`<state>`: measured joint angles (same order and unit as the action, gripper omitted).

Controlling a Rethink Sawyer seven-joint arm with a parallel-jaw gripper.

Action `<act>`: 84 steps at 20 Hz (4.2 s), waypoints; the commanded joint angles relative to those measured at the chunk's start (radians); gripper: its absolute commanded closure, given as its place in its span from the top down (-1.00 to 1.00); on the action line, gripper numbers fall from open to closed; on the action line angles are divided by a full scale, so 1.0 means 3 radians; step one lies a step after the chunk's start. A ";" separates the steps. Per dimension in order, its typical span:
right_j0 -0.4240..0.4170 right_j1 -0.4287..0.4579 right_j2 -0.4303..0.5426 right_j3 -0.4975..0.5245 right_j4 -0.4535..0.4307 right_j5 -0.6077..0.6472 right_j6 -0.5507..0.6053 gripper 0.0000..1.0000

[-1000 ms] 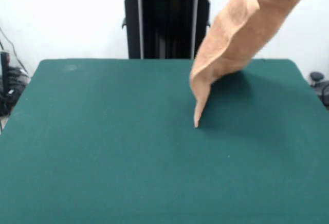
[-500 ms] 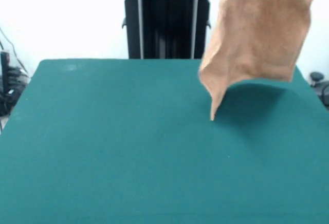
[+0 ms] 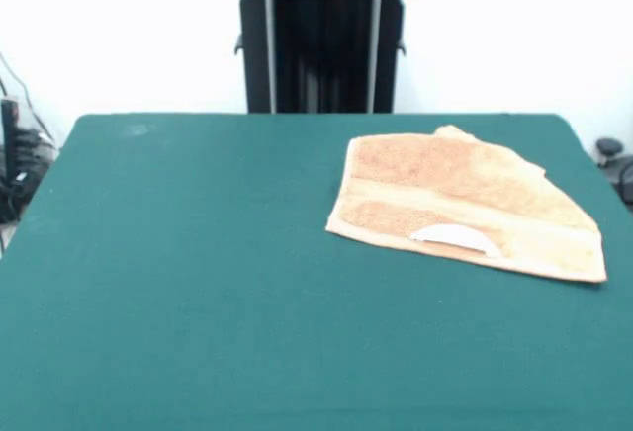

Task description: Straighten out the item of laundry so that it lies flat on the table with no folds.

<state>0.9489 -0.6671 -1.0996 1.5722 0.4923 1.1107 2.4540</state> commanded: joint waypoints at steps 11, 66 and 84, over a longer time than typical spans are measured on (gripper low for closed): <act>-0.0231 0.0132 0.0712 0.0318 0.0081 -0.0694 0.0912 -1.00; -0.1838 0.0601 0.2672 0.0995 -0.1012 -0.3420 0.0943 -1.00; -0.2022 0.0879 0.2981 0.0959 -0.0887 -0.3962 0.1086 -1.00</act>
<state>0.3320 -0.4206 -0.3274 1.8735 0.1590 0.0006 2.5976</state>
